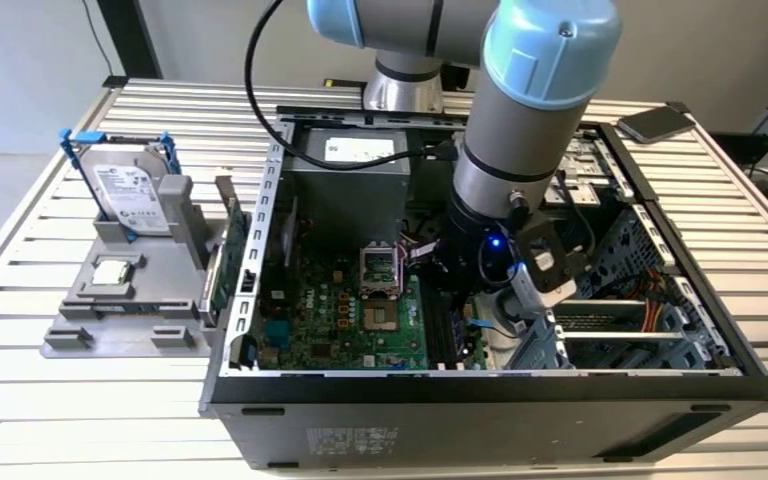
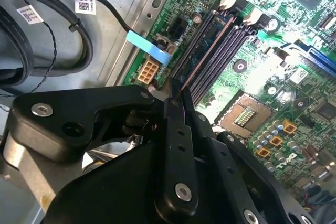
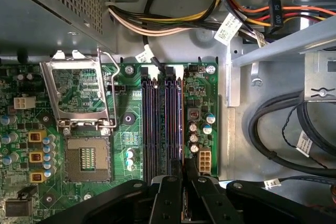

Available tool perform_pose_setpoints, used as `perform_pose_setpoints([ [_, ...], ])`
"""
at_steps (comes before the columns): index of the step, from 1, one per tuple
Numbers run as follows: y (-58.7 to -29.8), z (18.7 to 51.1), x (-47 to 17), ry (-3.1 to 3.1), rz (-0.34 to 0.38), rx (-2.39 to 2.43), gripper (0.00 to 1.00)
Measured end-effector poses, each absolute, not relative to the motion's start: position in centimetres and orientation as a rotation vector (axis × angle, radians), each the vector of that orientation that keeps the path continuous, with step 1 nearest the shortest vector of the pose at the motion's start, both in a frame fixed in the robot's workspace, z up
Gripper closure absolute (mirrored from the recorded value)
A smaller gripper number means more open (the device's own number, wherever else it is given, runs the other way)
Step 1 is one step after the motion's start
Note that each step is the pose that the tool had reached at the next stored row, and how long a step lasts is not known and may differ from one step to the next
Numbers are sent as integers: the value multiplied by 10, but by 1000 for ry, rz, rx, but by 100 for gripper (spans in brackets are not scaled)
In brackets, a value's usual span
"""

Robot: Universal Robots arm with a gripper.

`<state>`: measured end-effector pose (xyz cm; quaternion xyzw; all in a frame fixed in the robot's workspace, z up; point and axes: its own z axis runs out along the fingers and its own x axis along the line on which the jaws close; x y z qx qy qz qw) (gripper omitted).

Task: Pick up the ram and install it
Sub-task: 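Insert the ram into the slot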

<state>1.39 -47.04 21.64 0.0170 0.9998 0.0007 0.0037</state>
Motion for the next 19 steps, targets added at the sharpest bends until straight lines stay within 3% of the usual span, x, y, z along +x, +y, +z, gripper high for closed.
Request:
perform_pose_setpoints([
  [10,-470,212,14,3134,3,53,100],
  [11,-470,212,14,3133,6,53,0],
  [19,-470,240,14,3135,2,57,0],
])
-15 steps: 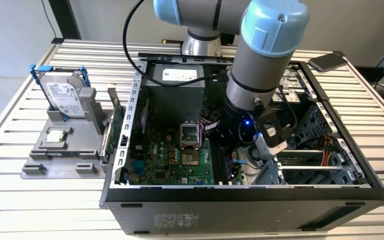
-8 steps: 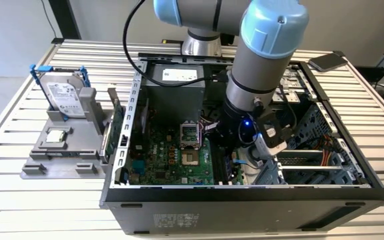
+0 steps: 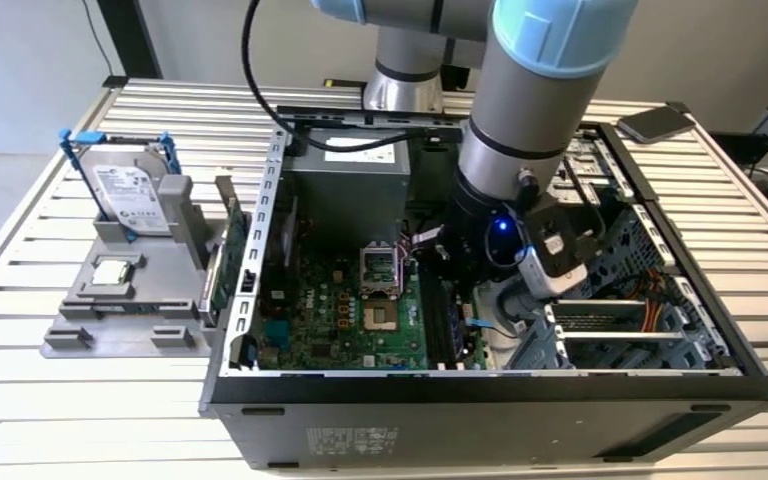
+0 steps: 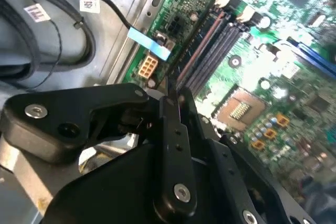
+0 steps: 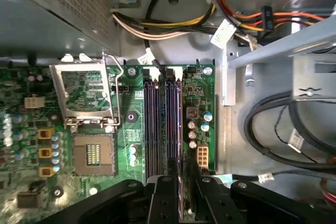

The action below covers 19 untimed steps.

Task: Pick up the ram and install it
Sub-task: 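Insert the ram into the slot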

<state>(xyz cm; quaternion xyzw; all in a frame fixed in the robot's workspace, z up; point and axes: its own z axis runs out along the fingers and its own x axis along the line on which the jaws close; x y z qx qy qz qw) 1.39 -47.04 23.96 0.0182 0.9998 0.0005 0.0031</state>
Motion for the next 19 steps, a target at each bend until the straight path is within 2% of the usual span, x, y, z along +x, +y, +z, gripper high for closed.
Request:
perform_pose_setpoints([
  [4,-470,258,14,3135,2,57,0],
  [7,-470,258,14,3135,-1,57,0],
  [8,-470,258,14,3135,-3,57,100],
  [19,-470,258,14,3135,-16,57,100],
])
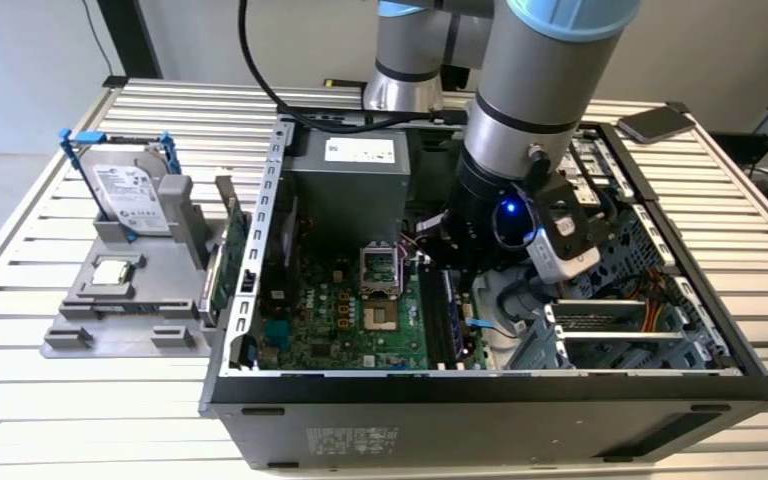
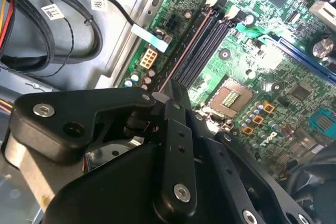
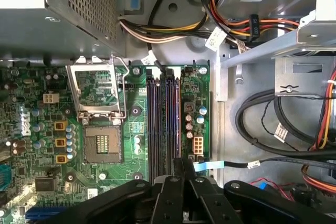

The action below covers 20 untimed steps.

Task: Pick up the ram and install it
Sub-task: 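Insert the ram into the slot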

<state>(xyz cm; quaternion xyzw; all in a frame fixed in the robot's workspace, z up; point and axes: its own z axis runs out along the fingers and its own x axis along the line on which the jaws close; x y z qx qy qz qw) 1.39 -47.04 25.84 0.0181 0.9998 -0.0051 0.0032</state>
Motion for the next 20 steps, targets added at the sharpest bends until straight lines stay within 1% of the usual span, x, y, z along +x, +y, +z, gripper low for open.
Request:
perform_pose_setpoints([
  [14,-470,258,14,3134,-32,56,100],
  [20,-470,258,14,3134,-31,-25,100],
])
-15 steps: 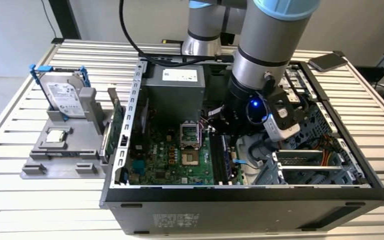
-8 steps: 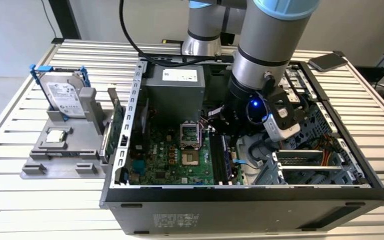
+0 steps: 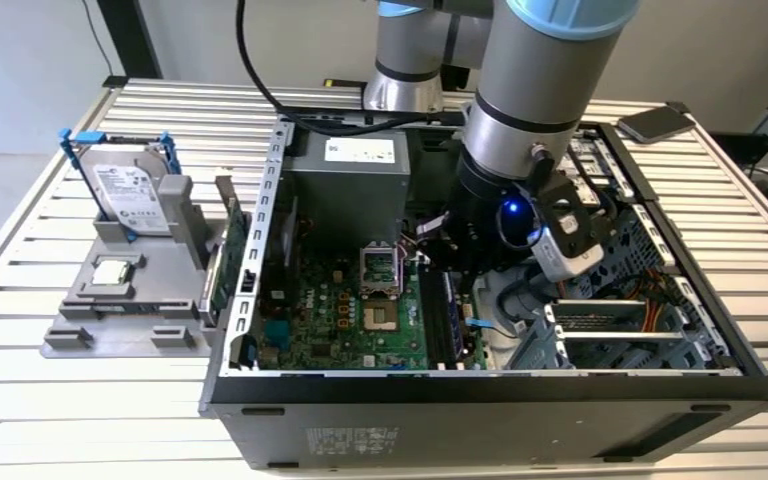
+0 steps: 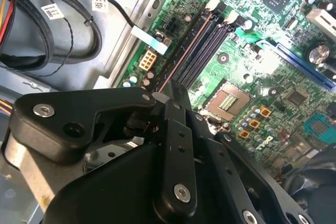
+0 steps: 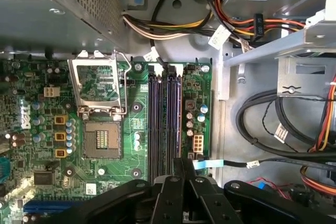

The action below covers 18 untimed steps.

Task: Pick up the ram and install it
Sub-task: 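Insert the ram into the slot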

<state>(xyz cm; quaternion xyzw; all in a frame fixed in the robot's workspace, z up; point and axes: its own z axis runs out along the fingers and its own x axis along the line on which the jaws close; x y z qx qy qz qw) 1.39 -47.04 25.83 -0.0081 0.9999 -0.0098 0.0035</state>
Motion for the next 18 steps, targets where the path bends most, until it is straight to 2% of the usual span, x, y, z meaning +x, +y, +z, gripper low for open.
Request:
perform_pose_setpoints([
  [18,-470,258,14,3128,-30,-181,100],
])
